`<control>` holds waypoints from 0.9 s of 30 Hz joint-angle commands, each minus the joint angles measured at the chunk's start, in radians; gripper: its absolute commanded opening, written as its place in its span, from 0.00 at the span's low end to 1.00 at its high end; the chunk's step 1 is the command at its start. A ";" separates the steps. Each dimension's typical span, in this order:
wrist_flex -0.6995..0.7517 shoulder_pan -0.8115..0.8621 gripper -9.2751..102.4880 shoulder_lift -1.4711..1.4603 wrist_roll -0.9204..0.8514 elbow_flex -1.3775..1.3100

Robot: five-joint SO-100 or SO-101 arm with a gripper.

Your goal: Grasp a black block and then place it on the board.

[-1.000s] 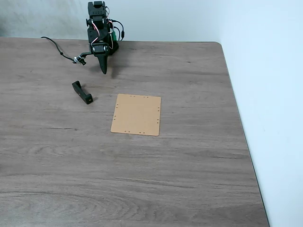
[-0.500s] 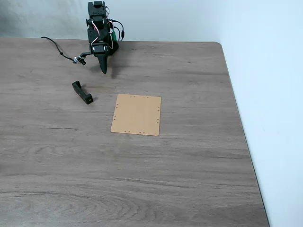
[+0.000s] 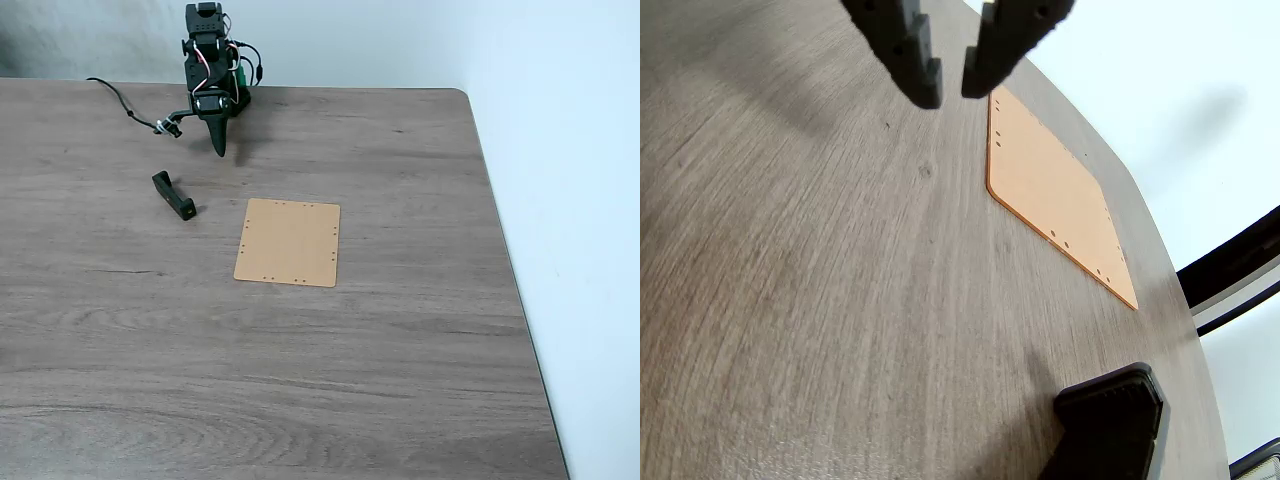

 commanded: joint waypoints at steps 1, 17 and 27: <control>-0.002 -0.014 0.08 0.018 0.008 0.008; -0.002 -0.014 0.08 0.018 0.006 0.008; -0.003 -0.015 0.08 0.018 -0.003 0.008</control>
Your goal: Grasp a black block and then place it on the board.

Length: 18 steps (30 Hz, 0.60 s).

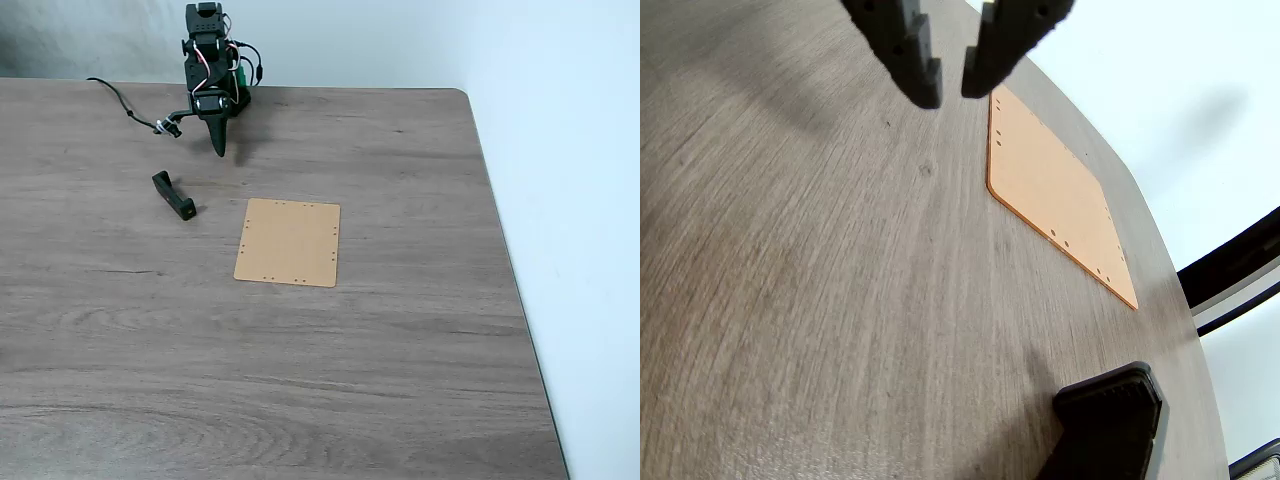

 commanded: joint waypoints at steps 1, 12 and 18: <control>-0.003 -0.015 0.08 0.018 0.005 0.008; -0.041 0.077 0.08 -0.008 -0.345 -0.021; -0.026 0.087 0.08 -0.166 -0.500 -0.166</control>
